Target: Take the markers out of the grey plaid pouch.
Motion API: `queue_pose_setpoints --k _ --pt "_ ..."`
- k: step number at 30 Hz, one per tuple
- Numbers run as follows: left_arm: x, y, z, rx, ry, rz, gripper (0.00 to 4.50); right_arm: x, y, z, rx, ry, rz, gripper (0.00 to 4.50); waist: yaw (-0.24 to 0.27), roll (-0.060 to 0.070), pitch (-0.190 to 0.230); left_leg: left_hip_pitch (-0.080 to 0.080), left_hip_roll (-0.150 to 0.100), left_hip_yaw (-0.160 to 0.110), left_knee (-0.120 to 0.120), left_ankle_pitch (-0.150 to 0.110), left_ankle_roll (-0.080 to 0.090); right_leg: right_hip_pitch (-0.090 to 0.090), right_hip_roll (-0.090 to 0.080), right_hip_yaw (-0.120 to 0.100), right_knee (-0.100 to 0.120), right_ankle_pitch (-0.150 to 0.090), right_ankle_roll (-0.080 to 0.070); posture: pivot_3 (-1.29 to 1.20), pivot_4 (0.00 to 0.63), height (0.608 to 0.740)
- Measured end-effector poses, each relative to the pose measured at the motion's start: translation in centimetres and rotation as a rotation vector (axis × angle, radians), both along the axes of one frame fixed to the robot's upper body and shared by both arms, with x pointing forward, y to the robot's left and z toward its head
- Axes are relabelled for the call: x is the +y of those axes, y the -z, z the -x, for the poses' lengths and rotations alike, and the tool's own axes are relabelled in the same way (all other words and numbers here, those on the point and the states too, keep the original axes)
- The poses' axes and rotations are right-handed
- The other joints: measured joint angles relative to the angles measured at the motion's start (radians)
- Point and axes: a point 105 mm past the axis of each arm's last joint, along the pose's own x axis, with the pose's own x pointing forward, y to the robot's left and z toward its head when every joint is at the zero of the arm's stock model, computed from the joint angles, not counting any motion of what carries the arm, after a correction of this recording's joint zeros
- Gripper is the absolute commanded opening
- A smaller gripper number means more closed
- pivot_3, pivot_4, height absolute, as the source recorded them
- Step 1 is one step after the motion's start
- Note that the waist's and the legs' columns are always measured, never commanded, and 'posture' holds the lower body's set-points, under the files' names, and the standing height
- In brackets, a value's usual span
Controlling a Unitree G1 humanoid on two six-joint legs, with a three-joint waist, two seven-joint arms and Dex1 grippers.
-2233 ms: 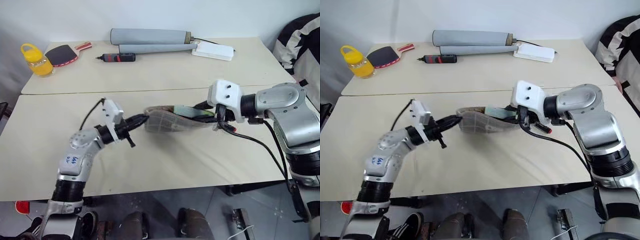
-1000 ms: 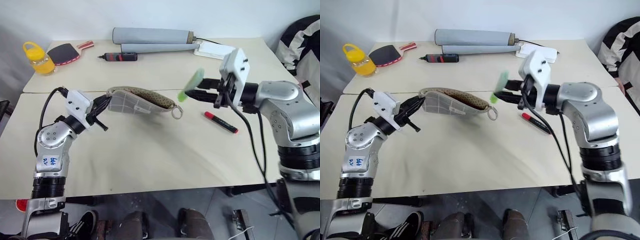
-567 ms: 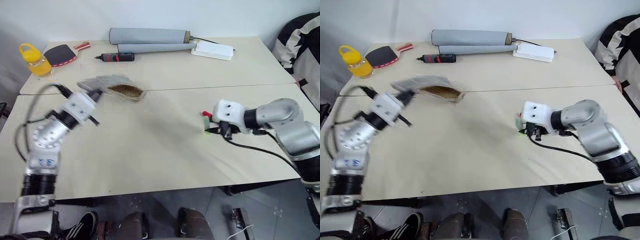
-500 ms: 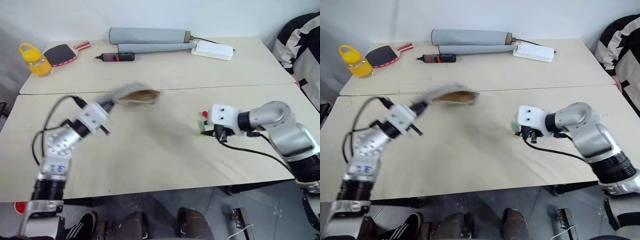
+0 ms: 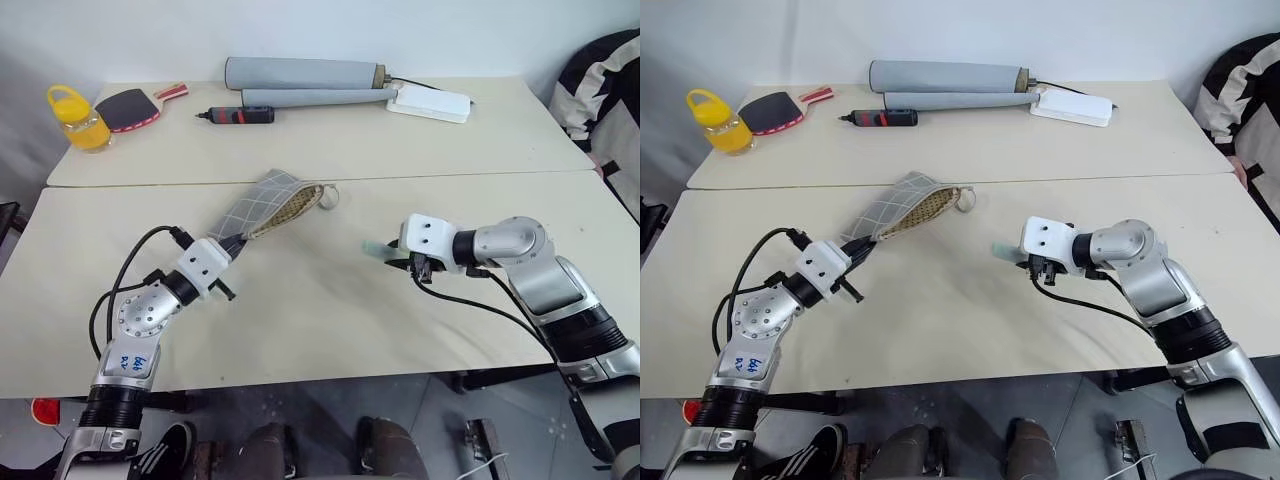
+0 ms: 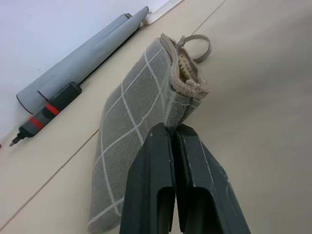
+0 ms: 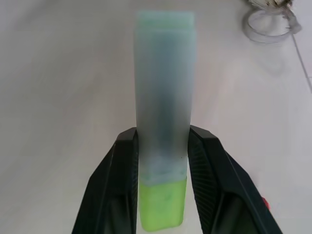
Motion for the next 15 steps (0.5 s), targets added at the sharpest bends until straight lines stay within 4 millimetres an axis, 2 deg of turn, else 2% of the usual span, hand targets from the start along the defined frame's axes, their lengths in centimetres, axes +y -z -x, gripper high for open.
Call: queue_pose_setpoints --k 3,7,12,14,15 --pt "-0.1 0.2 0.1 0.015 0.006 0.012 0.00 -0.1 0.2 -0.3 -0.003 0.016 -0.022 1.08 0.000 0.000 0.000 0.000 0.000 0.000 0.000 0.000 0.000 0.000 0.000 0.000 0.000 0.000 0.000 0.00 0.150 0.740" --pt "-0.3 0.4 0.1 0.041 0.024 0.043 0.96 -0.3 0.4 -0.4 0.034 0.048 -0.067 2.33 0.000 0.000 0.000 0.000 0.000 -0.001 0.000 0.000 0.000 0.000 0.000 0.000 0.000 0.000 0.000 0.00 0.150 0.740" --pt "-0.4 -0.2 0.3 0.032 0.034 0.064 2.58 -0.2 0.7 -0.3 0.058 0.065 -0.121 4.07 -0.003 0.000 0.000 0.000 0.000 0.000 0.000 0.000 0.000 0.000 0.000 0.000 0.000 0.000 0.000 0.00 0.150 0.740" --pt "-0.5 -1.1 1.0 0.033 0.065 0.114 3.19 0.0 -0.3 -0.3 0.072 0.078 -0.245 4.08 -0.002 0.000 0.000 0.000 0.000 -0.001 -0.001 0.000 0.000 0.000 0.000 0.000 0.000 0.000 0.000 0.00 0.150 0.740" --pt "-0.5 -1.4 1.2 0.034 0.074 0.130 3.19 -0.1 -0.7 -0.3 0.080 0.083 -0.288 4.08 -0.003 0.000 0.000 0.000 0.000 -0.001 -0.001 0.000 0.000 0.000 0.000 0.000 0.000 0.000 0.000 0.00 0.150 0.740"
